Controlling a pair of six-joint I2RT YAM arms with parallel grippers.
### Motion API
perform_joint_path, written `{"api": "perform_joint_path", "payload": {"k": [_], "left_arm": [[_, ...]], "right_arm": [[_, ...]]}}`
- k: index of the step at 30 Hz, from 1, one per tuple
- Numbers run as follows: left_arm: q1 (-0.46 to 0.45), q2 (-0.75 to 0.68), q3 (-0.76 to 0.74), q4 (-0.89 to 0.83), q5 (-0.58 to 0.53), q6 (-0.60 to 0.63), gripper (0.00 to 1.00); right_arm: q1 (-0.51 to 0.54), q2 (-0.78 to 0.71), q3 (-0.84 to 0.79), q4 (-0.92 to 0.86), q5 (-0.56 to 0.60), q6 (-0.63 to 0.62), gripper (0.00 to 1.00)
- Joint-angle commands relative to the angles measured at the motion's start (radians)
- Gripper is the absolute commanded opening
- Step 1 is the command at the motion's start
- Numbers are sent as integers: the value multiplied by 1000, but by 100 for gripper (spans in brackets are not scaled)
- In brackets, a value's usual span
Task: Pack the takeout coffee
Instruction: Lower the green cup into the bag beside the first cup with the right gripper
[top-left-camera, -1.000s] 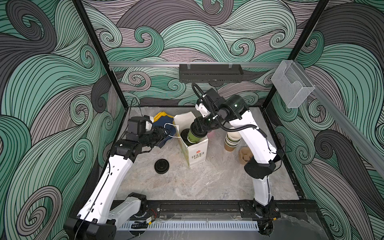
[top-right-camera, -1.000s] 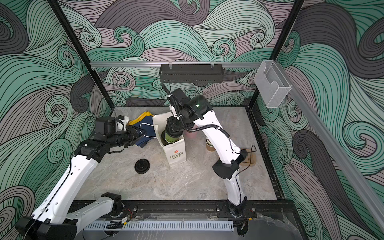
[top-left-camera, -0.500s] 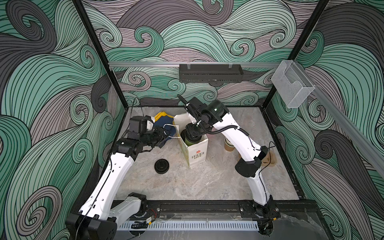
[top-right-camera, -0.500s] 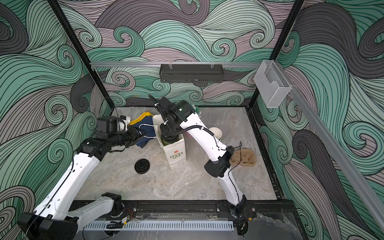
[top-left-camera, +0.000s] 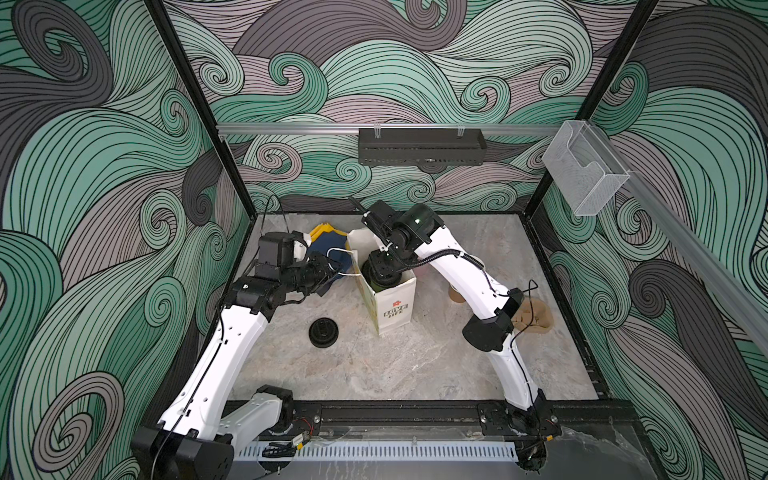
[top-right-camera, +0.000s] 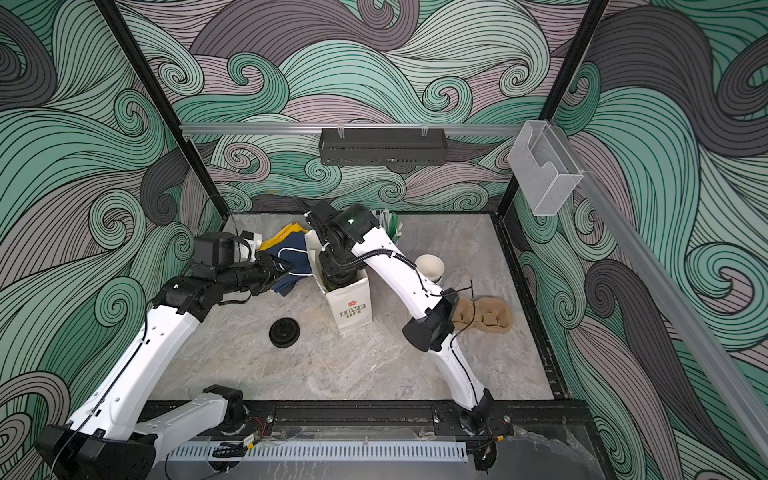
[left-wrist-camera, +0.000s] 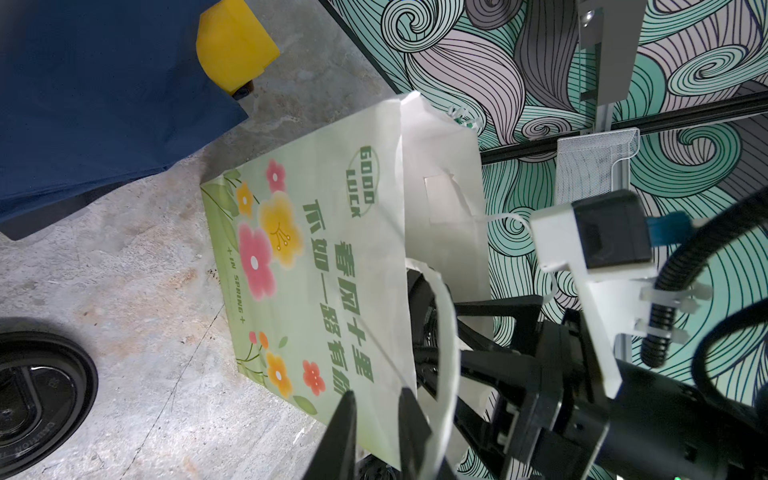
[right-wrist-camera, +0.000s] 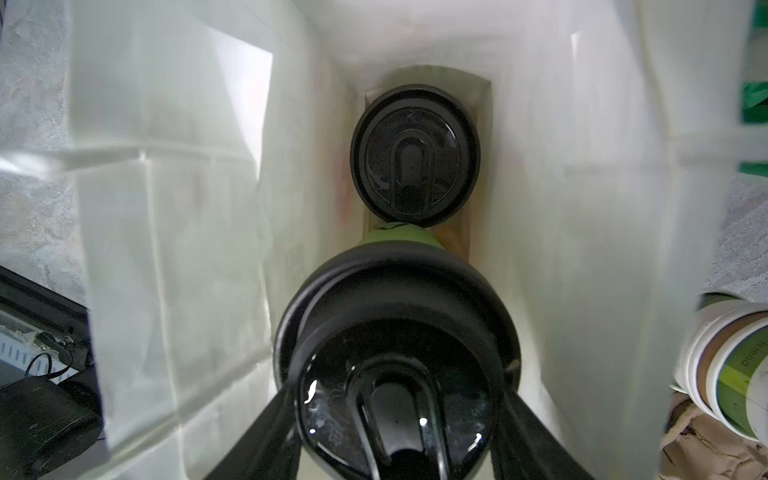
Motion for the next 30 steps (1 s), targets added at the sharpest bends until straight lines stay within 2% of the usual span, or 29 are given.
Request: {"api": "perform_joint_path", "payload": {"k": [1, 16, 30], "left_arm": [[7, 5, 13, 9, 24, 19, 22], [7, 6, 13, 7, 29, 21, 22], [7, 1, 12, 3, 33, 24, 21]], "right_arm": [[5, -10, -8, -193, -5, 23, 60], [11, -80, -106, -195, -6, 48, 60], [20, -22, -118, -195, 5, 46, 61]]}}
